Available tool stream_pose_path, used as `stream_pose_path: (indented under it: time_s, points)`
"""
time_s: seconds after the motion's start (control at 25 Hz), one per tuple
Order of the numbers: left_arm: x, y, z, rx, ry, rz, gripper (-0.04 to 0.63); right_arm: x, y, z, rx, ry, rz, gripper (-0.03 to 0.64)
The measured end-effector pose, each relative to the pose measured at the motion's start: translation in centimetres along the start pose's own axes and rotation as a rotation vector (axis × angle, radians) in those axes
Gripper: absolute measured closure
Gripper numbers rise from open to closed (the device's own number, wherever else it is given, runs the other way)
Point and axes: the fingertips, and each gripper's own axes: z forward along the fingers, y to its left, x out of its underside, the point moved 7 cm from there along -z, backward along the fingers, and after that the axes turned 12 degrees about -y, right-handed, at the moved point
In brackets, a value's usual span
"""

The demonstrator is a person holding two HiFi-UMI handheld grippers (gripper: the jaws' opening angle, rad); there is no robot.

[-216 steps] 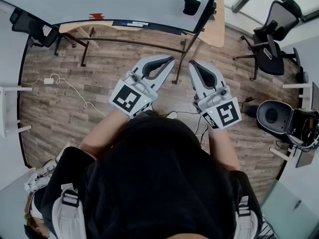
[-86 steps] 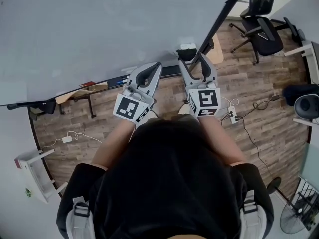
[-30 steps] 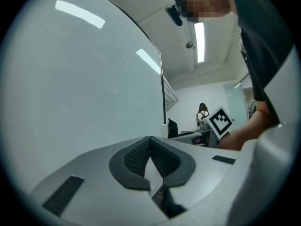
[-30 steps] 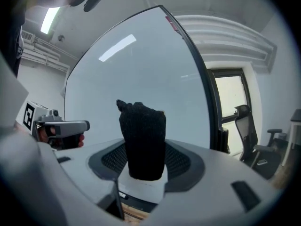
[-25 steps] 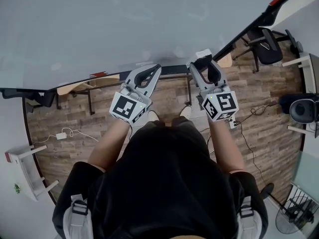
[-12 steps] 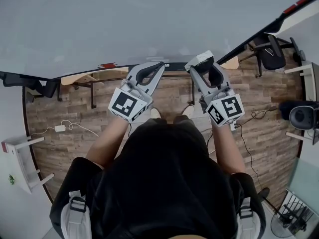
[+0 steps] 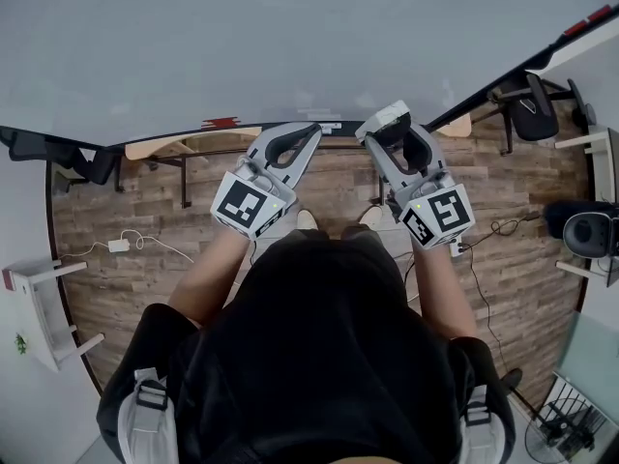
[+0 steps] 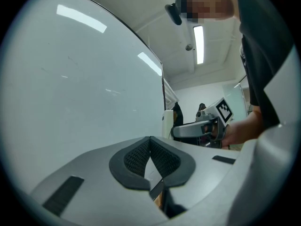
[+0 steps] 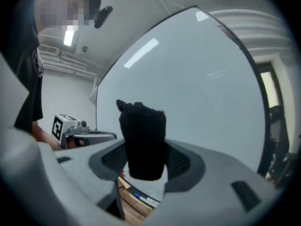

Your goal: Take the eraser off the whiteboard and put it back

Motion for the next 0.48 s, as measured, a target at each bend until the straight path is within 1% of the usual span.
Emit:
stream_pose_path:
  time_s: [0.28, 0.48]
  points:
    - [-0.27, 0.15, -0.96, -0.003, -0.001, 0.004, 0.600, 0.04, 1.01, 0.73, -0.019, 0.000, -0.014, 0.396]
    - [-0.54, 0.26, -0.94, -0.006, -0.004, 0.008, 0.600, 0.03, 0.94, 0.96, -0.016, 0.007, -0.021, 0.396]
